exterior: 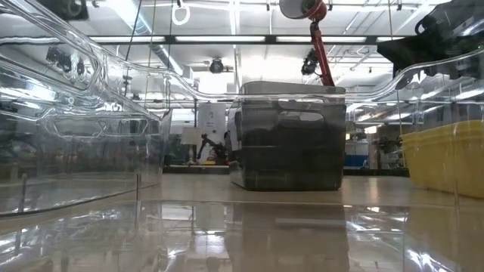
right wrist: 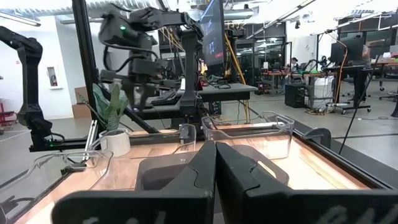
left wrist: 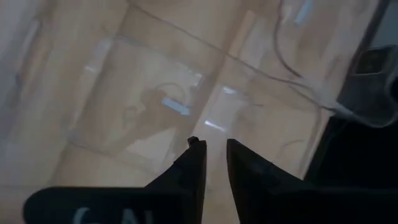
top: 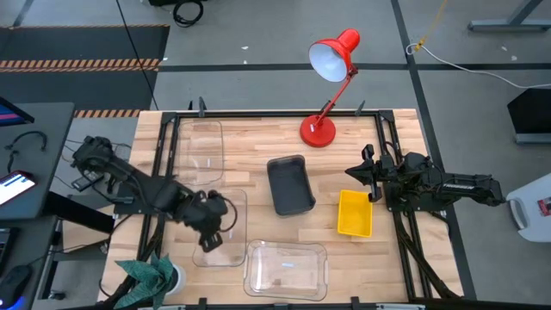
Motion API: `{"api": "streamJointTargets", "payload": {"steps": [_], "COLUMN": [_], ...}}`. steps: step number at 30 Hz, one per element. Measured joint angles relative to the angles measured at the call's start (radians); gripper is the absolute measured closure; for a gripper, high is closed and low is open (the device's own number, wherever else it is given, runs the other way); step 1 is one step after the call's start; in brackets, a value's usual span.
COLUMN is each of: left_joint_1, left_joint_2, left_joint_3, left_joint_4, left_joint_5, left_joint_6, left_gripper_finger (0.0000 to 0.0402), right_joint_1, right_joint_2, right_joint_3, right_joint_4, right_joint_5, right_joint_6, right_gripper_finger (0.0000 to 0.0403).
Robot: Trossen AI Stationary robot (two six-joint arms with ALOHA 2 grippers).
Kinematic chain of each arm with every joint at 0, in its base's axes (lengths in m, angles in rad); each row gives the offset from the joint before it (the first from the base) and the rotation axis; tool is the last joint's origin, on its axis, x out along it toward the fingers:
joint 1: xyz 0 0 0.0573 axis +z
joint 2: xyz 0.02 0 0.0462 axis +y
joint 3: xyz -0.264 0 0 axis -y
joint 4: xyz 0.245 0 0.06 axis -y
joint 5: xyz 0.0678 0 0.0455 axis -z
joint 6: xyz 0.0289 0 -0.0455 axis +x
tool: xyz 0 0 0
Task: Stack baskets by color
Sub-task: Stack the middle transparent bin on the top transparent bin
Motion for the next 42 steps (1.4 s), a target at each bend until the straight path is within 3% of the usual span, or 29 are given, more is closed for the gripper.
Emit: {"api": "streamJointTargets", "payload": {"steps": [7, 12, 17, 25, 32, 38, 42], "left_joint_1": [-0.113, -0.163, -0.202, -0.247, -0.317, -0.320, -0.327], "left_joint_2": [0.064, 0.141, 0.235, 0.386, 0.436, 0.438, 0.445], "left_joint_3": [0.001, 0.013, 0.086, 0.284, 0.292, 0.292, 0.270], "left_joint_4": [0.152, 0.204, 0.183, -0.043, -0.039, -0.084, -0.076], "left_joint_5": [-0.006, 0.021, 0.027, 0.003, -0.109, -0.122, -0.123], "left_joint_6": [-0.157, -0.240, -0.267, -0.254, -0.241, -0.257, -0.215], "left_gripper_finger": [0.0281, 0.0276, 0.0276, 0.0276, 0.0246, 0.0199, 0.0189], "right_joint_1": [0.000, 0.000, 0.000, 0.000, 0.000, 0.000, 0.000], "right_joint_2": [0.000, 0.000, 0.000, 0.000, 0.000, 0.000, 0.000], "right_joint_3": [0.000, 0.000, 0.000, 0.000, 0.000, 0.000, 0.000], "right_joint_4": [0.002, 0.003, 0.003, 0.003, 0.003, 0.002, 0.002], "right_joint_5": [0.000, 0.000, 0.000, 0.000, 0.000, 0.000, 0.000], "right_joint_6": [0.000, 0.000, 0.000, 0.000, 0.000, 0.000, 0.000], "right_gripper_finger": [0.0386, 0.0386, 0.0386, 0.0386, 0.0386, 0.0386, 0.0386]}}
